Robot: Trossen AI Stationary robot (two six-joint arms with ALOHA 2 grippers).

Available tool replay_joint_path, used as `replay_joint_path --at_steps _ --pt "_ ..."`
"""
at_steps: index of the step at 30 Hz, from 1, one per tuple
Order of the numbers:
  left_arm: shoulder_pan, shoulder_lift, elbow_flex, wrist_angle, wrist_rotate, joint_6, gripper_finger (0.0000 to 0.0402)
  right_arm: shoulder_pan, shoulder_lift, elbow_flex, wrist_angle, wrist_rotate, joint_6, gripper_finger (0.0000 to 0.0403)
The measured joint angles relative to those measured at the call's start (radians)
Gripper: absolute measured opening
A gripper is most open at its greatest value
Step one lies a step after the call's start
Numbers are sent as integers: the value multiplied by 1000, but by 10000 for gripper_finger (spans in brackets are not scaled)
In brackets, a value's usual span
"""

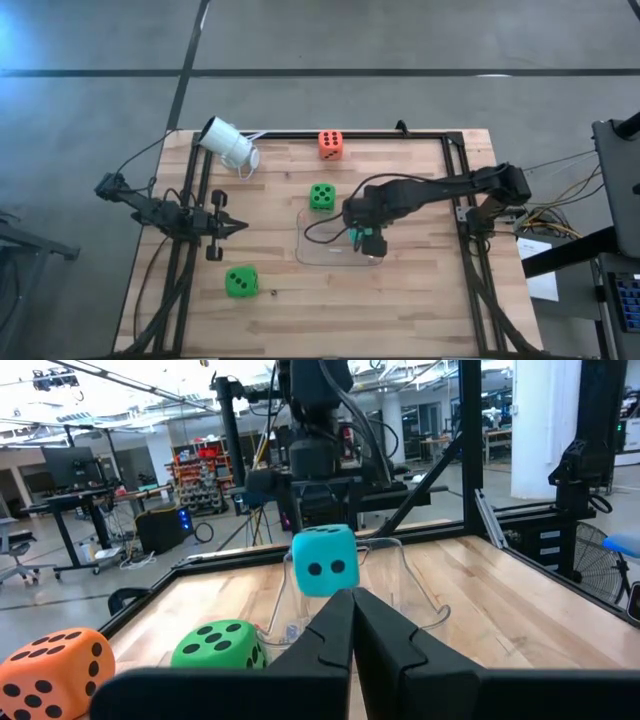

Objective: Pick & Place Dice
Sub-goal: Put the large light blue die into the transparent bin

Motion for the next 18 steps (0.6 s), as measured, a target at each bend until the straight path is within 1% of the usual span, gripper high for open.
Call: replay_joint_path --at_steps 6,18 --pt "0 0 0 0 0 0 10 0 20 0 3 31 -9 308" --pt "0 0 0 0 0 0 10 0 101 -3 6 26 -16 308"
